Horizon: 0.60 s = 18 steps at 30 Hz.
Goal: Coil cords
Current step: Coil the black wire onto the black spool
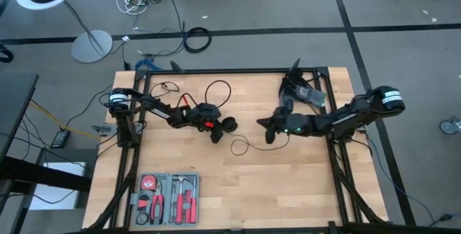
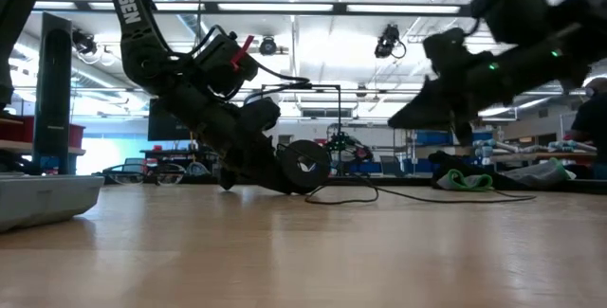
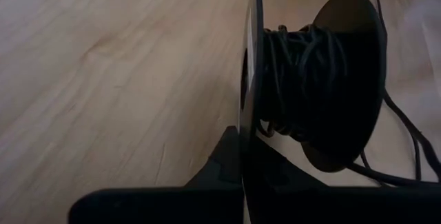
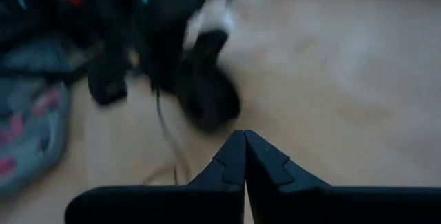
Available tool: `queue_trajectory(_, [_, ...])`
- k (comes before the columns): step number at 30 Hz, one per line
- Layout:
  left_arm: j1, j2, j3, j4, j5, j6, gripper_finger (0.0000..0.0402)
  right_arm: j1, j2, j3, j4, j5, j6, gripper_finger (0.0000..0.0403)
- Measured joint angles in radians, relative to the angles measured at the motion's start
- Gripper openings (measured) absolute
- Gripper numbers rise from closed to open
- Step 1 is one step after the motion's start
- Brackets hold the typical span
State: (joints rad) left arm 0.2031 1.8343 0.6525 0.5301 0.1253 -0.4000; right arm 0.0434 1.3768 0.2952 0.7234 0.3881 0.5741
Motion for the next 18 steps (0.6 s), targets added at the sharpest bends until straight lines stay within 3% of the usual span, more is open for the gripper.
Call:
queue_trajectory(5, [0.000,0.000,0.000,0.002,0.000,0.001,0.0000,0.001,0.064,-0.034,0.079,0.005,-0.025,0.0002])
queue_trajectory(13, [0.000,0.000,-0.001,0.011,0.000,0.001,0.0000,0.000,0.284,0.119,0.115,-0.009,-0.116,0.0038])
queue_trajectory(18, [0.000,0.000,-0.001,0.012,0.000,0.002,0.0000,0.000,0.376,0.203,0.114,-0.070,-0.154,0.0074])
